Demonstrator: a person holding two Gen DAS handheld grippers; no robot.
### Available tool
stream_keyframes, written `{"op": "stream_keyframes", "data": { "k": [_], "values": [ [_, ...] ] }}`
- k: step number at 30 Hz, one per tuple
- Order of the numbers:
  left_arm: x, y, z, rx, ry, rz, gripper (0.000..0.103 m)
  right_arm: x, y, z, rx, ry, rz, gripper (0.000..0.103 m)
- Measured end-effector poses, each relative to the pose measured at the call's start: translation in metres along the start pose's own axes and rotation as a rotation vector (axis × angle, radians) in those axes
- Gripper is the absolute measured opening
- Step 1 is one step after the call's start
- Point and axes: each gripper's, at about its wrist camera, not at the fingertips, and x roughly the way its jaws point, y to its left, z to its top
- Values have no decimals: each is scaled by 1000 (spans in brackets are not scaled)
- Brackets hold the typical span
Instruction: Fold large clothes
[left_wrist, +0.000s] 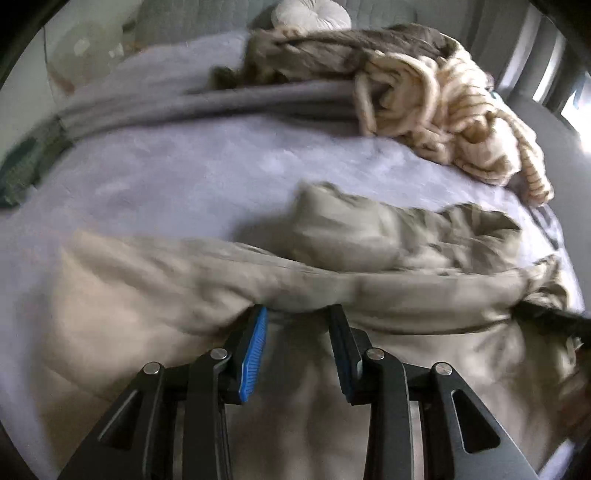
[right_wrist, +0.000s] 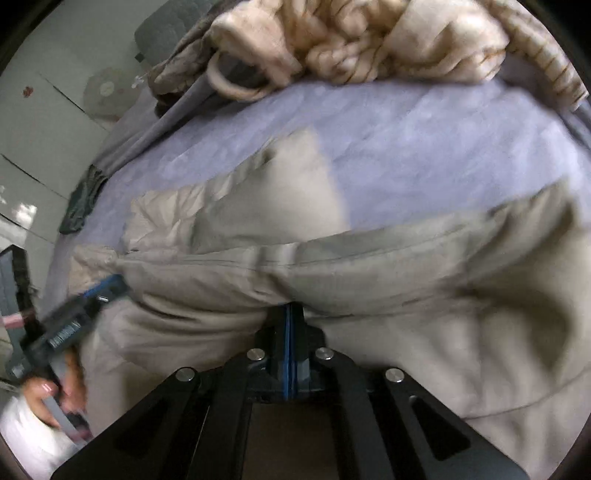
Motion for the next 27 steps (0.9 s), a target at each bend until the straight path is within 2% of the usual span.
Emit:
{"op": "stream_keyframes", "data": {
  "k": [2,3,5,8,10,16,18,20,22,24,26,27],
  "values": [
    [-3,31,6,-24,-5,73,37,-11,-22,1,15,-15,-62,0],
    [-3,44,8,-46,-4,93,37,-19,-40,1,45,-29,-128,0],
    [1,76,11,-120,6,140,37,-27,-69,1,110,-45,-192,0],
    [15,100,10,-179,34,147,37,-30,-108,-3,256,-42,-203,0],
    [26,101,8,-163,45,161,37,-20,-119,-3,299,-23,-181,0],
    [43,92,9,-133,54,205,37,10,-119,0,269,-12,-212,0],
    [38,92,8,-130,57,222,38,9,-117,2,273,-7,-216,0],
    [26,87,8,-119,57,273,47,1,-114,5,287,-11,-217,2],
    [12,82,7,-105,50,282,47,-8,-107,5,284,-18,-220,3],
    [-1,80,3,-92,46,269,47,-22,-101,0,284,-35,-208,8],
    [-16,77,-3,-78,47,263,47,-34,-97,-6,291,-58,-188,21],
    [-22,77,-6,-76,49,262,47,-42,-95,-11,295,-70,-176,23]
  ]
}}
